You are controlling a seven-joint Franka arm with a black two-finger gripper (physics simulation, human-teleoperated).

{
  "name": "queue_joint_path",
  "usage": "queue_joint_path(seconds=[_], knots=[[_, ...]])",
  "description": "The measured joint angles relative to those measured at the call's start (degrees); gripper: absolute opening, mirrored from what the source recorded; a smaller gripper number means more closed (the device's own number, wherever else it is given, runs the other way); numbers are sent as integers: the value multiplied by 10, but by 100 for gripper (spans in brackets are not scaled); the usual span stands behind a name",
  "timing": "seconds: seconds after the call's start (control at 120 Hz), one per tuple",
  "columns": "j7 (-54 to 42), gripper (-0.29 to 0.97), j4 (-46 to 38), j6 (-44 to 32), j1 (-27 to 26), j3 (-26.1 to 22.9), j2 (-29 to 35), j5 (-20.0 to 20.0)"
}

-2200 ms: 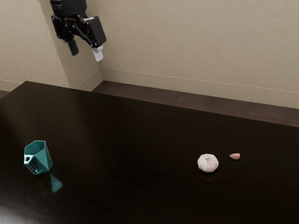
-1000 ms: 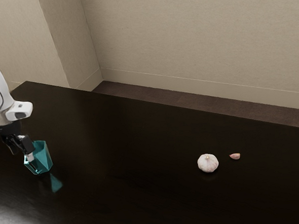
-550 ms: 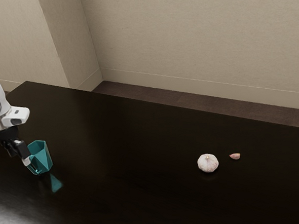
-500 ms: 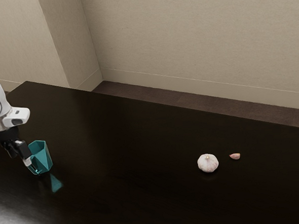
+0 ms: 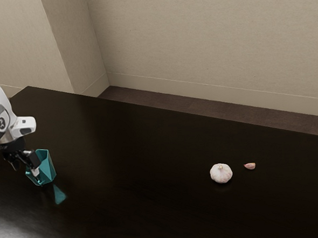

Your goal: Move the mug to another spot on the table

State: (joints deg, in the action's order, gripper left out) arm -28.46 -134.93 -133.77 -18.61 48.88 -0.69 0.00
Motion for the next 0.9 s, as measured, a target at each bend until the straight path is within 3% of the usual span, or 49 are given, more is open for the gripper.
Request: queue_joint_path(seconds=[0.425,0.783,0.9], knots=[[28,68,-1,-54,-5,-1,-32,-19],[30,25,-14,-72,-3,0,-33,-39],[34,18,-14,-77,-4,1,-33,-37]])
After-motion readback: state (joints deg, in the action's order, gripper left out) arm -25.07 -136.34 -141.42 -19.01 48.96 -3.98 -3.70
